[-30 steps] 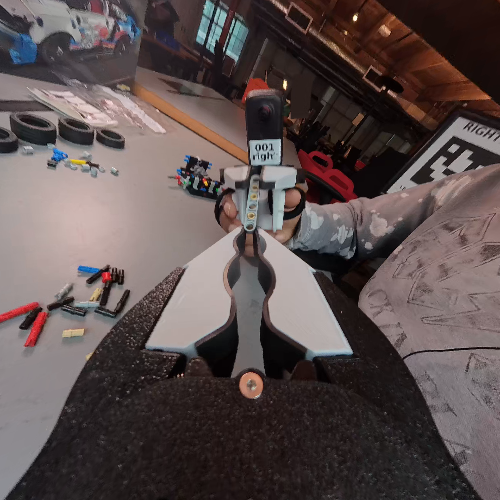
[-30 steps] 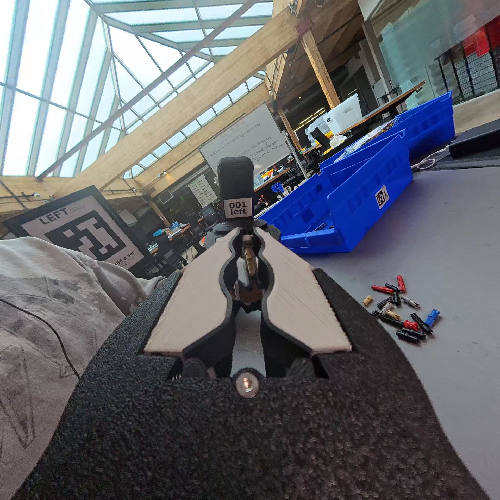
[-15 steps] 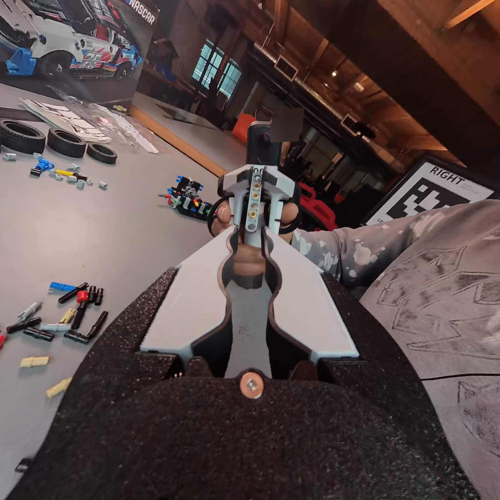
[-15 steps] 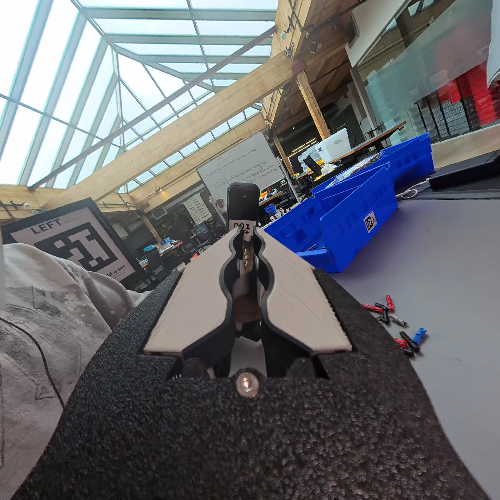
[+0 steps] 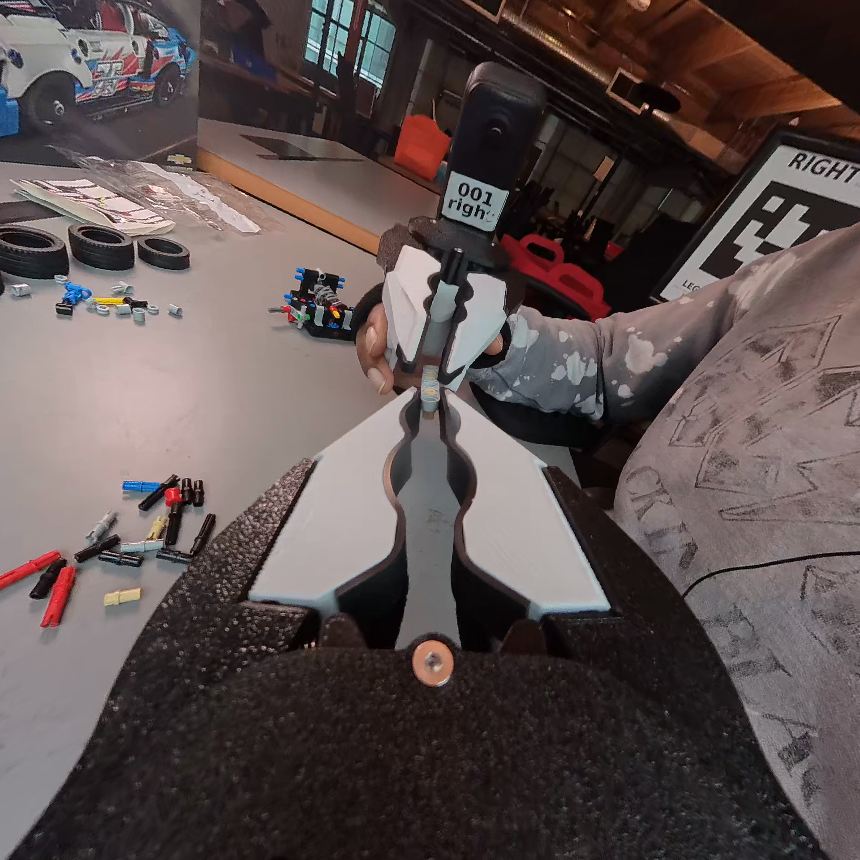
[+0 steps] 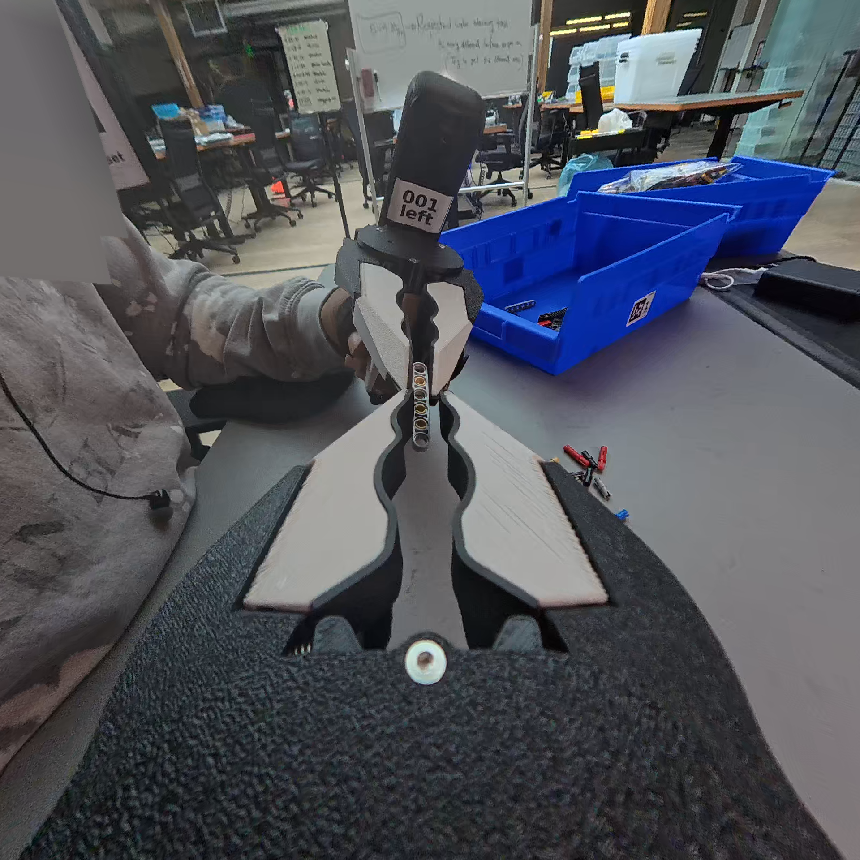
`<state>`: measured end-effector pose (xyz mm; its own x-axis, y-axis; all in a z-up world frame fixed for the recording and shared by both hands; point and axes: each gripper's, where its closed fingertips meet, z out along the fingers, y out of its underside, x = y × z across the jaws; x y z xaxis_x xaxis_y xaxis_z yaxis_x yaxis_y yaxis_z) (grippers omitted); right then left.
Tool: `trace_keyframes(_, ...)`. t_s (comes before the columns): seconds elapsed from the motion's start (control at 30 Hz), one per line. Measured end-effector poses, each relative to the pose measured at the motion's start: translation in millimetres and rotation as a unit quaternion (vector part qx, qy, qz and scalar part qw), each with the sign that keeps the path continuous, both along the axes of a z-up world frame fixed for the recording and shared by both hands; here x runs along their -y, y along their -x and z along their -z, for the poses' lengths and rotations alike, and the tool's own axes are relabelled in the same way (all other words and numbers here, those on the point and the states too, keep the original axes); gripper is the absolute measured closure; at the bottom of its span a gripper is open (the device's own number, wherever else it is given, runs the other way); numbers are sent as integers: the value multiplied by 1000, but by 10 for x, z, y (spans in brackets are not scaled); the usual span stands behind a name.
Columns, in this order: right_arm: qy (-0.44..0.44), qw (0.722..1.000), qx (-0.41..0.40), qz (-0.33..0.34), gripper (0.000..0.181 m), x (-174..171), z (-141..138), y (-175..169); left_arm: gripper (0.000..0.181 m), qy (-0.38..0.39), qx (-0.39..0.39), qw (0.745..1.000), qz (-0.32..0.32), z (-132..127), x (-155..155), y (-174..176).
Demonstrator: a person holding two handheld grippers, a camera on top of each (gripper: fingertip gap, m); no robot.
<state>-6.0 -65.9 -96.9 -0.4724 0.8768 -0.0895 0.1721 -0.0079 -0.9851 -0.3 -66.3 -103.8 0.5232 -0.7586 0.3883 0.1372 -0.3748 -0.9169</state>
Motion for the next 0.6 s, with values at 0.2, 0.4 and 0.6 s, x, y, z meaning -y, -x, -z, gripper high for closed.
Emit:
trace_keyframes(0.2, -61, 997, 45, -28, 162, 86, 151, -104, 174, -5, -49, 999, 13, 110, 29, -86)
trace_keyframes(0.4, -73, 996, 39, -27, 174, 79, 176, -95, 174, -11, -52, 999, 13, 113, 38, -106)
trace_keyframes(0.6, -33, 999, 0, -25, 174, 81, 53, -63, 173, -19, -13, 1000, 10, -10, 50, -77)
